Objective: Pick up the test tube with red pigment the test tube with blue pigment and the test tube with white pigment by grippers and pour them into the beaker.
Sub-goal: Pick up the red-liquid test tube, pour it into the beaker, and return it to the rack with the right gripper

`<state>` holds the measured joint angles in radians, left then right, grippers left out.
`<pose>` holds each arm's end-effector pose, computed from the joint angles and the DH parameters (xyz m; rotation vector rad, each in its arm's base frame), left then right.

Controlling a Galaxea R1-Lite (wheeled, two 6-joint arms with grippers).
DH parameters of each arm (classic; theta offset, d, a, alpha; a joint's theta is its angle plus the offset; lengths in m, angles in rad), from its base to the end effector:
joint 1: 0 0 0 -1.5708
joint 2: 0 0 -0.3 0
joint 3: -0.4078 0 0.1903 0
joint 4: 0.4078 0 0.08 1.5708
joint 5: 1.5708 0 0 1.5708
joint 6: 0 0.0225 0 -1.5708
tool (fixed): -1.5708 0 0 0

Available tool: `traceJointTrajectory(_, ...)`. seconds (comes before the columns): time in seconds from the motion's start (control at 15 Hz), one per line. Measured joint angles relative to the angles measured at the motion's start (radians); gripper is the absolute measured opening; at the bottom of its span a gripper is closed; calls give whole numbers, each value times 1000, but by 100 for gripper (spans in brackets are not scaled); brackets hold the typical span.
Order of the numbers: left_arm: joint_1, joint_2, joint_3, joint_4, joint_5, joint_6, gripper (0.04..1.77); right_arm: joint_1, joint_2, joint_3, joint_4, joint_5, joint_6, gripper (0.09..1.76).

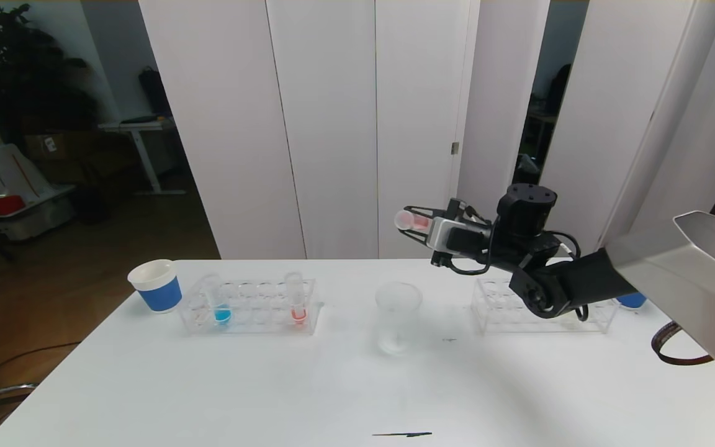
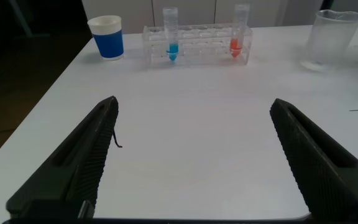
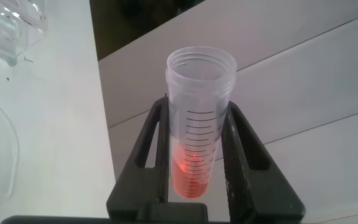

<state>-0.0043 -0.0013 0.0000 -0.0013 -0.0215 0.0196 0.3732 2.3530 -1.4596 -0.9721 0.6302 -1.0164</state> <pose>-0.0229 -0.0004 0.0756 0.0196 -0.0029 -0.0258 0.4399 0.1865 0.1317 -0.9367 -0.5827 0.8717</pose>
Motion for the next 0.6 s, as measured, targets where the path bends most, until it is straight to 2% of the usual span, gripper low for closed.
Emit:
traceJointTrajectory(0.4, 0, 0, 0, 0, 0, 0, 175, -10, 12, -48, 5, 27, -198, 58)
traceJointTrajectory(0.6, 0, 0, 0, 0, 0, 0, 175, -10, 22, -55, 3, 33, -241, 58)
